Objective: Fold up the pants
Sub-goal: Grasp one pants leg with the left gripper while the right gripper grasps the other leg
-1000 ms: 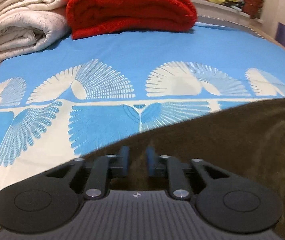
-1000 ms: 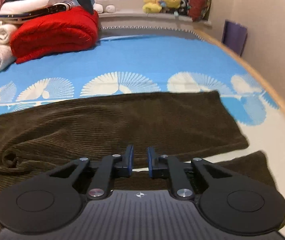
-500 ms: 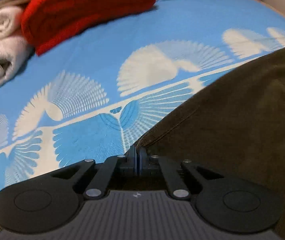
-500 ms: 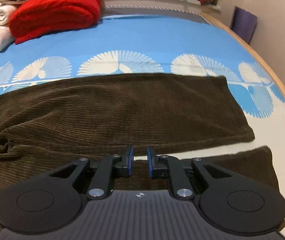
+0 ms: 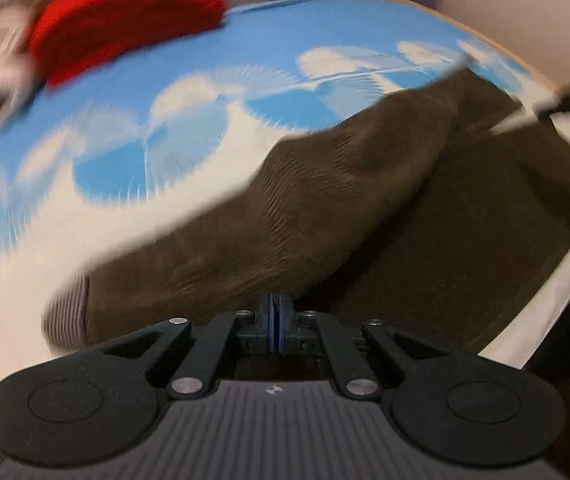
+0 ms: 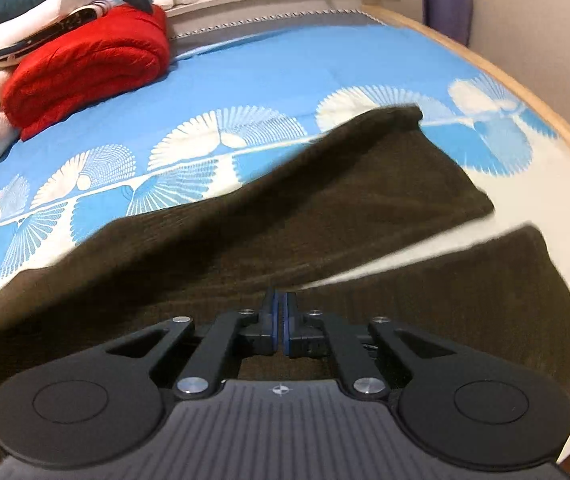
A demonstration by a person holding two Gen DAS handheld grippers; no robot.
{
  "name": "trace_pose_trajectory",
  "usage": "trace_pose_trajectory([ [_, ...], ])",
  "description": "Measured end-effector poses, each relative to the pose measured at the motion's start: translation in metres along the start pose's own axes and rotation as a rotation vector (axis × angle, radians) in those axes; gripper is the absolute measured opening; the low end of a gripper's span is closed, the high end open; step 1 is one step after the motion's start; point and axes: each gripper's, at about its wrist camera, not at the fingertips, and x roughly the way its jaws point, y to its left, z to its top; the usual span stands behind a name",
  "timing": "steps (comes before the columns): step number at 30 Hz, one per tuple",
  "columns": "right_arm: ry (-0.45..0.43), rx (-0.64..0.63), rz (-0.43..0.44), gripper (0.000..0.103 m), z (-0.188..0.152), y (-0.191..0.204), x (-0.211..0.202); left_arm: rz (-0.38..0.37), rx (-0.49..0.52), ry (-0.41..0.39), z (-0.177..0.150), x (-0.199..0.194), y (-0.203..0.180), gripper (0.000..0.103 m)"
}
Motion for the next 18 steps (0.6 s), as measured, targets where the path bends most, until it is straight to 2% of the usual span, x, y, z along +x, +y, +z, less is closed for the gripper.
trace_pose_trajectory([
  [2, 0.021, 0.050, 0.013, 0.004, -0.004, -0.007, 0.000, -0.076, -0.211, 0.050, -0.015, 0.006, 0.026, 0.017],
  [3, 0.033, 0.078, 0.020, 0.006, -0.005, -0.011, 0.001, -0.120, -0.311, 0.075, -0.017, 0.010, 0.041, 0.034],
  [4, 0.046, 0.102, 0.034, 0.008, -0.007, -0.015, 0.002, -0.168, -0.441, 0.110, -0.023, 0.016, 0.059, 0.046],
  [6, 0.052, 0.136, 0.050, 0.015, -0.009, -0.019, 0.003, -0.197, -0.593, 0.145, -0.029, 0.026, 0.080, 0.047],
  [11, 0.004, 0.200, 0.082, 0.019, -0.002, -0.025, 0.004, -0.172, -0.663, 0.160, -0.022, 0.042, 0.092, 0.047],
  [13, -0.016, 0.219, 0.088, 0.022, 0.004, -0.029, 0.006, -0.167, -0.688, 0.154, -0.017, 0.047, 0.095, 0.056],
  [18, -0.054, 0.294, 0.076, 0.038, 0.023, -0.047, 0.023, -0.138, -0.722, 0.126, -0.003, 0.049, 0.100, 0.054],
])
